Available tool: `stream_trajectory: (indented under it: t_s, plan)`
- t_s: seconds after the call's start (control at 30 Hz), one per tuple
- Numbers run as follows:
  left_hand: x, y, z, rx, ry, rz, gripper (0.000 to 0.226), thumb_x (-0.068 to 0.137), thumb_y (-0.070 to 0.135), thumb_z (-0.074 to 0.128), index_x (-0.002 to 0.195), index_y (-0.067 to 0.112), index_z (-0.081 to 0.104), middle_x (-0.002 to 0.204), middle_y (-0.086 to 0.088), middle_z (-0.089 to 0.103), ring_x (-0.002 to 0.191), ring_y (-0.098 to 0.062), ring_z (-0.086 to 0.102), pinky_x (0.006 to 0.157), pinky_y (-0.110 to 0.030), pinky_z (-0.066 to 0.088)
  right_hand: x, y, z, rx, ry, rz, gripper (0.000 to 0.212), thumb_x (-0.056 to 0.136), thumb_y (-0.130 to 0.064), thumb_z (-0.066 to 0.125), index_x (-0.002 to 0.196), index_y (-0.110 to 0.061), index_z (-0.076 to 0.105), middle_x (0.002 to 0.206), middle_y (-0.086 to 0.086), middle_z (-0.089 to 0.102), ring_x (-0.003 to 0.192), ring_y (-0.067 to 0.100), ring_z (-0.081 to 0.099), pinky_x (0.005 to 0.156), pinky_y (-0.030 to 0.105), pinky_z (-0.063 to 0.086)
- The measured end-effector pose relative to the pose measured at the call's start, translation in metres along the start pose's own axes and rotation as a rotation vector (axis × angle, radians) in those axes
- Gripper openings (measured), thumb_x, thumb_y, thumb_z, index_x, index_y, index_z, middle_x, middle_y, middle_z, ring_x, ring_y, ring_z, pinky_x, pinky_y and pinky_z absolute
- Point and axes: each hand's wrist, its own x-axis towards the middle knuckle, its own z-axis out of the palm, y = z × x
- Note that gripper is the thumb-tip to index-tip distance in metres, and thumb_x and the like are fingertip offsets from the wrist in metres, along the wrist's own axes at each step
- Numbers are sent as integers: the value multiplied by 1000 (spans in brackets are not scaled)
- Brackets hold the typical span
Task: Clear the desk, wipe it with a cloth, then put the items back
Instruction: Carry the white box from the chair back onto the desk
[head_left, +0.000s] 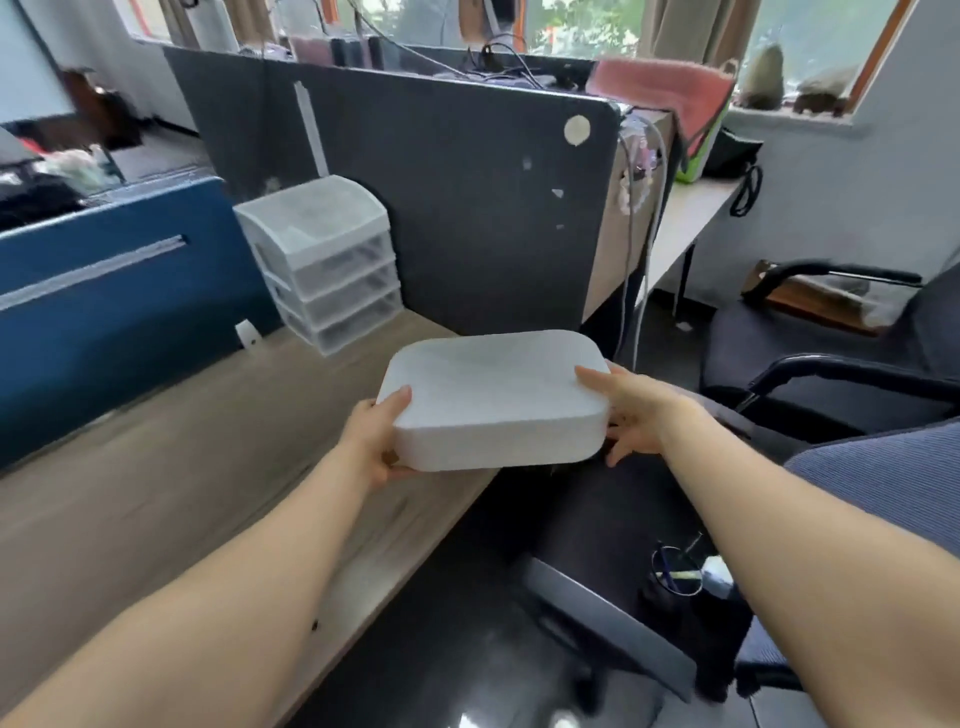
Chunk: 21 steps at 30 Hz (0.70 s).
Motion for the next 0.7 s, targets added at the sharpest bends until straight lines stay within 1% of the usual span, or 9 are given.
stream_trajectory:
  t_s: [0.07, 0.13, 0.2, 0.3, 0.4, 0.47, 0.53, 0.63, 0.7]
  plan:
    - [-2, 10, -42, -58, 64, 3, 49, 89, 40, 60, 129, 19, 41, 124, -10, 47, 107, -34, 51, 64, -51, 52, -1, -11, 38, -12, -160, 11, 61, 85, -42, 64, 137, -49, 33, 132, 5, 41, 127, 44, 38, 86, 76, 30]
    - [-2, 19, -78, -112, 121, 12, 50, 89, 41, 59, 130, 18, 43, 123, -10, 49, 105, -33, 52, 63, -49, 52, 2, -20, 76, -9, -275, 0, 65, 85, -43, 64, 140, -49, 28, 135, 5, 37, 124, 44, 41, 75, 70, 44]
    - [0, 27, -113, -179, 197, 28, 52, 88, 42, 60, 131, 18, 43, 123, -10, 50, 105, -33, 52, 64, -48, 52, 9, -31, 116, -30, -305, -28, 60, 86, -38, 65, 138, -40, 36, 131, 7, 46, 113, 38, 52, 70, 60, 51]
    - [9, 38, -158, -255, 297, 55, 55, 87, 45, 60, 131, 18, 42, 121, -10, 51, 104, -32, 54, 73, -51, 54, 31, -50, 171, -98, -284, -59, 53, 83, -33, 71, 129, -20, 49, 115, 11, 58, 102, 33, 60, 74, 52, 55]
    - [21, 50, -195, -329, 358, 71, 42, 90, 43, 56, 124, 20, 47, 114, -9, 54, 101, -31, 55, 83, -53, 52, 62, -65, 226, -120, -290, -71, 57, 79, -35, 74, 123, -6, 51, 113, 14, 60, 98, 34, 62, 69, 50, 56]
    - [30, 58, -214, -361, 388, 65, 32, 91, 37, 55, 117, 19, 50, 103, -8, 55, 90, -27, 55, 74, -47, 52, 90, -72, 260, -121, -286, -79, 67, 76, -38, 76, 126, -4, 47, 116, 15, 60, 99, 35, 62, 73, 54, 56]
    - [40, 62, -233, -326, 429, 31, 32, 87, 32, 58, 114, 18, 54, 105, -6, 53, 90, -24, 51, 68, -39, 45, 118, -78, 289, -109, -282, -96, 69, 75, -39, 77, 127, -3, 48, 116, 14, 61, 99, 33, 62, 79, 55, 54]
    - [63, 67, -255, -371, 468, -16, 24, 85, 19, 60, 108, 14, 56, 105, -4, 53, 97, -20, 49, 72, -39, 47, 159, -87, 329, -101, -301, -62, 58, 81, -35, 72, 125, -5, 51, 115, 11, 60, 101, 29, 60, 89, 50, 51]
    - [81, 70, -263, -469, 481, -34, 22, 87, 11, 58, 109, 11, 55, 101, -5, 56, 99, -21, 53, 85, -42, 50, 180, -94, 350, -58, -362, 0, 43, 86, -26, 67, 121, -7, 52, 106, 9, 60, 93, 24, 59, 81, 40, 52]
